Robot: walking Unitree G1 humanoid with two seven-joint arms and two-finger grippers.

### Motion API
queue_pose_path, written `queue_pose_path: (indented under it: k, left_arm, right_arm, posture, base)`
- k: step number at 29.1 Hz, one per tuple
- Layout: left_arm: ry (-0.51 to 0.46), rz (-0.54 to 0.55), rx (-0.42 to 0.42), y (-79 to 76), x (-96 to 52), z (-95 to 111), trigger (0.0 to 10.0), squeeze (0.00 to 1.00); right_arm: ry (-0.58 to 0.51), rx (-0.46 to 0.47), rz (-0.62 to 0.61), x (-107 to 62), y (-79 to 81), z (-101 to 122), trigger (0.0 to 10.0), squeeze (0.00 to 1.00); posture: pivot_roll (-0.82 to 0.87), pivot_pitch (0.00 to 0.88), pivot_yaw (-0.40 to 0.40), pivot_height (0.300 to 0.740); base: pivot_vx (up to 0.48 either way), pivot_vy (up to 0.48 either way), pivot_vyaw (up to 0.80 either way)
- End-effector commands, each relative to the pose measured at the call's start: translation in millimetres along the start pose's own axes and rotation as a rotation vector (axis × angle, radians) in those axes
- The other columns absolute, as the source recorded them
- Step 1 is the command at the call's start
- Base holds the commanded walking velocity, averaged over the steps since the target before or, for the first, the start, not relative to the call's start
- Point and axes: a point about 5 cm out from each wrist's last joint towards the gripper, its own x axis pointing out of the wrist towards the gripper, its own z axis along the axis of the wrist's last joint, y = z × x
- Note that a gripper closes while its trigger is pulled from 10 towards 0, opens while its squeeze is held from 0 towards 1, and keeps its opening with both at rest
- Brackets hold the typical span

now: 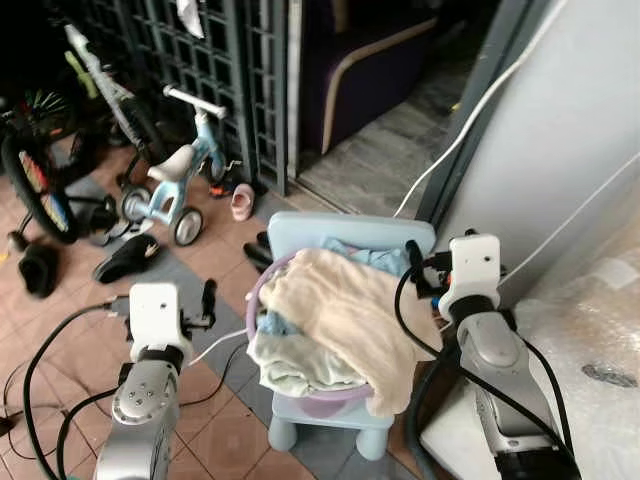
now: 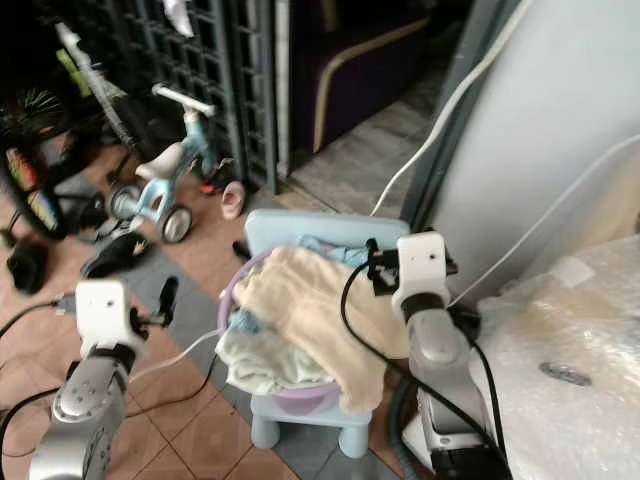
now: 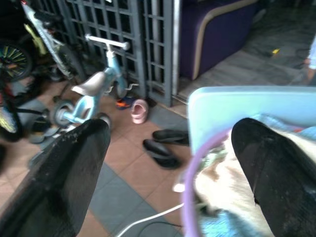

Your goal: Clothes washing

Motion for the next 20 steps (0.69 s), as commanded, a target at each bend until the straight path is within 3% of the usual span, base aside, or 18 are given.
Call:
queue_pose_path:
  k: [1, 9, 13, 15, 20]
  left_arm:
    - [-0.008, -0.019, -0.013, -10.2, -1.1, 3, 10.0, 0.00]
    - [0.025, 0.010, 0.006, -6.1, -5.2, 0, 10.0, 0.00]
    - [0.073, 0.087, 0.024, 3.1, -16.1, -6, 10.0, 0.00]
    - [0.086, 0.094, 0.022, 4.7, -18.6, -7, 10.0, 0.00]
    - [0.103, 0.105, 0.037, 10.4, -32.6, -7, 10.0, 0.00]
  right_arm:
    - [0.017, 0.006, -0.012, 1.6, -5.2, -2, 10.0, 0.00]
    - [0.097, 0.023, 0.088, 0.7, 4.2, -11, 10.0, 0.00]
    - [0.173, -0.015, 0.315, 1.0, 29.4, -20, 10.0, 0.00]
    - [0.189, -0.019, 0.337, 2.2, 33.1, -22, 10.0, 0.00]
    - [0.246, -0.038, 0.344, 14.1, 47.6, -27, 10.0, 0.00]
  posture:
    - [0.00, 0.000, -0.026, 0.740]
    - [0.01, 0.000, -0.037, 0.740]
    - [0.04, 0.000, -0.047, 0.740]
    - [0.05, 0.000, -0.048, 0.740]
    - [0.09, 0.033, -0.053, 0.740]
  base:
    - [0.000, 0.000, 0.00]
    - [0.000, 0.000, 0.00]
    - [0.000, 0.000, 0.00]
    - [0.000, 0.000, 0.00]
    - [0.000, 0.000, 0.80]
